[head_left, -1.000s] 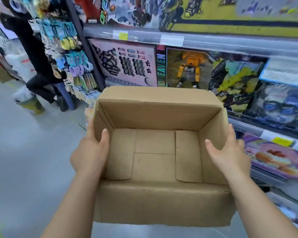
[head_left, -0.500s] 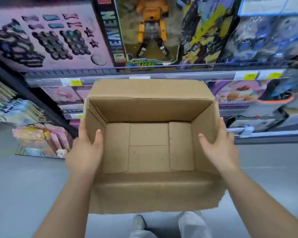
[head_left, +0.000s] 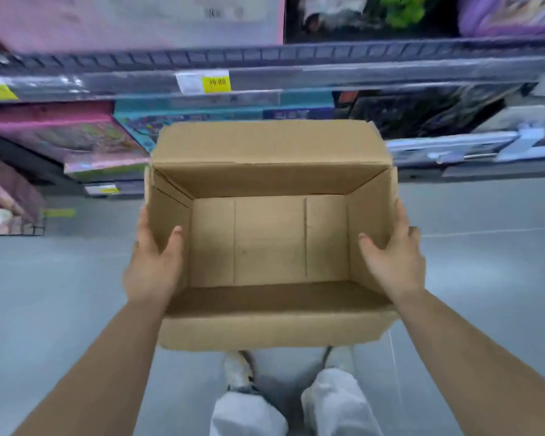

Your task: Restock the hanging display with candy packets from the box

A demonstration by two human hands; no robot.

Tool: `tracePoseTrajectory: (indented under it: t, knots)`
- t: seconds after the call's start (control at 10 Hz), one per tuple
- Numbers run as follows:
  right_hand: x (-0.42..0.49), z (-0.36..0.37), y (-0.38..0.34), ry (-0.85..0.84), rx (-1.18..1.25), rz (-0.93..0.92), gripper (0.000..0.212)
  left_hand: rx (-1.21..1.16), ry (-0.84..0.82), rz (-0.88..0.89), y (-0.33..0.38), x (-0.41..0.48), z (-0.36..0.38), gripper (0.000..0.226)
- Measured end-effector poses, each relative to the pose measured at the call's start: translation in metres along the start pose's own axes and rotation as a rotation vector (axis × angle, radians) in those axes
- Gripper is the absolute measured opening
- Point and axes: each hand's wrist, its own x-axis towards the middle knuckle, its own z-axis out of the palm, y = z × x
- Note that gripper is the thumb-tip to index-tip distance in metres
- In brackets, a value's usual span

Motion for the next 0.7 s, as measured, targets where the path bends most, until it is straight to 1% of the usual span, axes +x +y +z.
tracePoseTrajectory:
  t: [0.2, 0.4, 0.5, 0.6, 0.7]
  knots:
    - [0.064, 0.110, 0.061, -0.059, -0.008, 0.018, 0.083, 0.015, -0.055, -0.089, -0.077, 0.063, 0.111, 0.064]
    - [0.099, 0.182, 0.109, -0.104, -0.007, 0.039, 0.083, -0.006, -0.133, -0.141, -0.130, 0.090, 0.184, 0.065]
    - [0.105, 0.199, 0.125, -0.196, -0.012, 0.059, 0.085, -0.095, -0.245, -0.165, -0.152, 0.094, 0.201, 0.073]
    - [0.104, 0.199, 0.129, -0.326, -0.001, 0.111, 0.090, -0.084, -0.370, -0.289, -0.160, 0.093, 0.204, 0.081]
    - [0.089, 0.186, 0.116, -0.382, -0.081, 0.092, 0.093, 0.143, -0.361, -0.231, -0.138, 0.075, 0.189, 0.078]
